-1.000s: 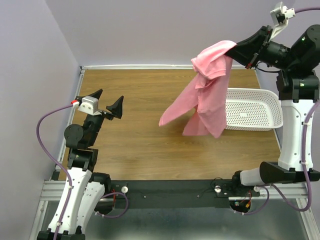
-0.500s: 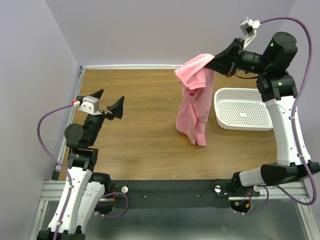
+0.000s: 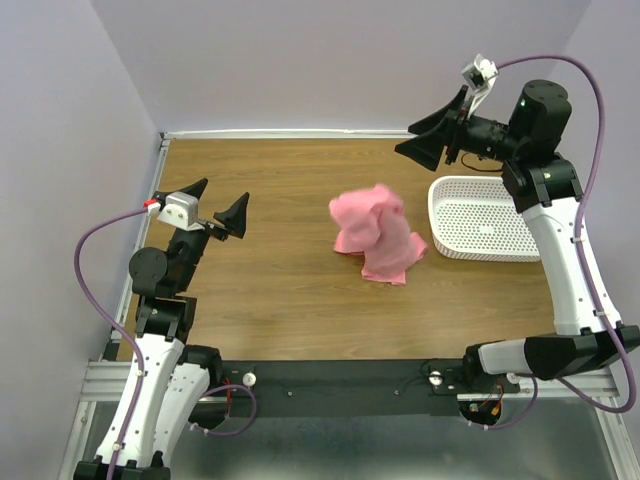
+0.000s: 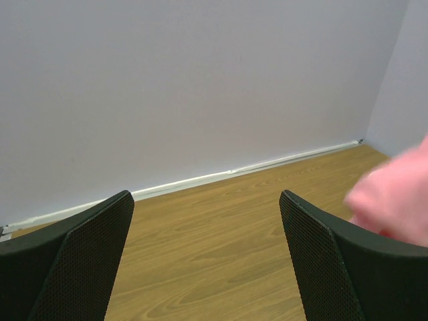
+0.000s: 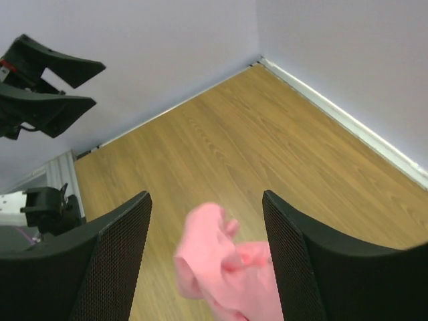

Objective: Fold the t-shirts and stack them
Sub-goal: Move the tshirt to the center of the board

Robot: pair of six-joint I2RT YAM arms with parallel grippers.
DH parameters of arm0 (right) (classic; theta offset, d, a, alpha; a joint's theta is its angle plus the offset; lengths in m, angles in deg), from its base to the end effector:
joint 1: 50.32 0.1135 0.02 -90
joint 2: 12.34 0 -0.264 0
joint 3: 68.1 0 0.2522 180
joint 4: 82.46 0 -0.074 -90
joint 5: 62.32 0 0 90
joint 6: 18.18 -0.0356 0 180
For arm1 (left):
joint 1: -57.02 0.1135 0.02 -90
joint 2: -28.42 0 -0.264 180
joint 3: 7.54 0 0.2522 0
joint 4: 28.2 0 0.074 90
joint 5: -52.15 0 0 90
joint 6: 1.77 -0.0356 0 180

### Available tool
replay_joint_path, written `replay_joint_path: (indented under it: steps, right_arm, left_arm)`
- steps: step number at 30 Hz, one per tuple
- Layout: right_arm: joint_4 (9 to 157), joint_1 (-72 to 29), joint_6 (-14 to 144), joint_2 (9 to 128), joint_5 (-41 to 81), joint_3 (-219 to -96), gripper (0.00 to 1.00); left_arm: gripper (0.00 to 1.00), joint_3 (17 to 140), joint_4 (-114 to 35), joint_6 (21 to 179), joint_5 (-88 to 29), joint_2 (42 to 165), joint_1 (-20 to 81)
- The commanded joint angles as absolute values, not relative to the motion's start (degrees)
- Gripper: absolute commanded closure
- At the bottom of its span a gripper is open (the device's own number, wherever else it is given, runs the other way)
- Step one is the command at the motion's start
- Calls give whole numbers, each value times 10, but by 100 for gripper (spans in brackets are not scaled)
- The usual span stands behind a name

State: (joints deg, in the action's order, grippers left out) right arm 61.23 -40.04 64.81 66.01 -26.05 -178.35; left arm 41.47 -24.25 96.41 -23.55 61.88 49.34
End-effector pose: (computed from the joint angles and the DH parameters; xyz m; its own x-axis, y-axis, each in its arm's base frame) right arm 0.2660 0.0774 0.4980 -0.1845 0.0399 -0.9820 -0.8806 0.4370 0.1832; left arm 0.1425 -0.0281 0.3629 0.2762 -0.1764 -0.9448 0.4036 0.9134 -0.0525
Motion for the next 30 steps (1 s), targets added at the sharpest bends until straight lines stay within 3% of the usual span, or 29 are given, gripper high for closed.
replay_joint_path:
  steps: [1,6,10,16,22,30]
  right_arm:
    - [568,-396,741,626,-121,-1742,21]
    - [561,-396,783,617,109,-1628,15]
    - [566,-396,728,691,315,-1564,12]
    - [607,-396,630,748,406,-1532,11]
    - [608,-397,611,835,413,-1544,20]
    - [597,-397,621,923,375,-1585,51]
  left_arm:
    - [3,423,-232,959,-221,614,491]
    - [2,423,-230,961,-216,609,491]
    - [3,423,-228,965,-208,609,491]
    - [2,424,-228,965,-209,606,491]
    - [2,424,-227,964,-203,606,491]
    - [3,423,-226,964,-201,605,491]
